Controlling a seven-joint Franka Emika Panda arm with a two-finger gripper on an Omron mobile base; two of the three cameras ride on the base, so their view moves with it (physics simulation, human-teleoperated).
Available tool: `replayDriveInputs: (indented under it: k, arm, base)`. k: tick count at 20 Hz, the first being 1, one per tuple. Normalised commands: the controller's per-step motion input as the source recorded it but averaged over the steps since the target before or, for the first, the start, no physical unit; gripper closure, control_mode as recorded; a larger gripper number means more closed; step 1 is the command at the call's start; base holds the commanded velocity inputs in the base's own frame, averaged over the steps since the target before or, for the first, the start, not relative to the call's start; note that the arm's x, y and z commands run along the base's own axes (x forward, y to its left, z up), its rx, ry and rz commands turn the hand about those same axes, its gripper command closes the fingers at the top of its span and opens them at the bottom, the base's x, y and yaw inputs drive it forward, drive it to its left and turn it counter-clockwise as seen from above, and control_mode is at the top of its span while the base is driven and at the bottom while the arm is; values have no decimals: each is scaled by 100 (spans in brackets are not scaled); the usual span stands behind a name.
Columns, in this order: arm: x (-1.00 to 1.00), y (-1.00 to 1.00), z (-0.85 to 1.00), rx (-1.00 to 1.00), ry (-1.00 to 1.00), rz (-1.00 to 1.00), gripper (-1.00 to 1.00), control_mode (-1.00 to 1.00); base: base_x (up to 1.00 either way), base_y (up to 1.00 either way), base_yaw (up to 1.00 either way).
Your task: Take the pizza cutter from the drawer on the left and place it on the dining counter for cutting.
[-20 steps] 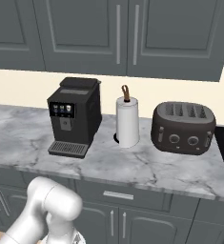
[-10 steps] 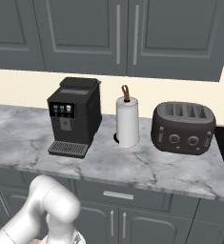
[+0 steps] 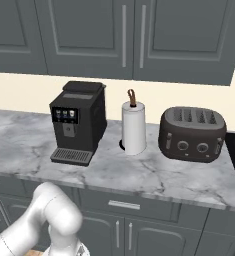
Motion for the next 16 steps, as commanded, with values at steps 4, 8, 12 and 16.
replayDriveInputs:
  k: [4,8,12,16]
  arm:
    - [19,0,-30,5,-8,0,-100,-100]
    - [25,0,-35,4,-12,0,-100,-100]
    - [23,0,-44,3,-12,0,-100,-100]
    - [16,0,-51,2,-13,0,-100,-100]
  base:
    - [0,0,0]
    - [0,0,0]
    - [0,0,0]
    - [0,0,0]
